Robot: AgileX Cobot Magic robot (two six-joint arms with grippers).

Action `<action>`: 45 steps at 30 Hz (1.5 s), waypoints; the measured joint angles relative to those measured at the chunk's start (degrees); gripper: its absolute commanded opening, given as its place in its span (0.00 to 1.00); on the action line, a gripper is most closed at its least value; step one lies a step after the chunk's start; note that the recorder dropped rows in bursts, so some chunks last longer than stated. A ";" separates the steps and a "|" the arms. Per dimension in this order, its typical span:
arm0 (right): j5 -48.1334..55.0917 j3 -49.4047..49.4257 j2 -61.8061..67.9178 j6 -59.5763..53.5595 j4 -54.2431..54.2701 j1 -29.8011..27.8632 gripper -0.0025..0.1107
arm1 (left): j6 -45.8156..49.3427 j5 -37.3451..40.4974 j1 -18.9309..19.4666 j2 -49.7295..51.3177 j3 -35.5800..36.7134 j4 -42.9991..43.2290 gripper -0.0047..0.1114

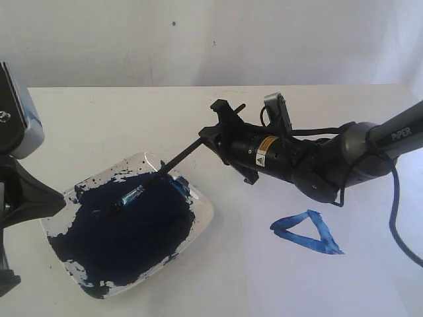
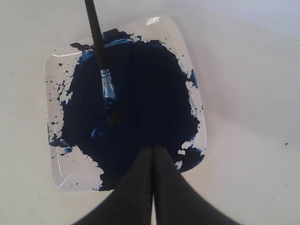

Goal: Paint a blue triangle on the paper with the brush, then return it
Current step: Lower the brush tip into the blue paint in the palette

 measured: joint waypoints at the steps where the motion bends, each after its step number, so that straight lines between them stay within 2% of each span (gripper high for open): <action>1: 0.37 -0.28 0.42 0.13 -0.10 0.00 0.02 | 0.00 -0.07 0.00 0.00 0.00 0.00 0.04; 45: 4.92 -1.75 3.06 4.36 -3.60 0.41 0.02 | 0.00 -0.15 0.00 0.00 0.00 -0.46 0.04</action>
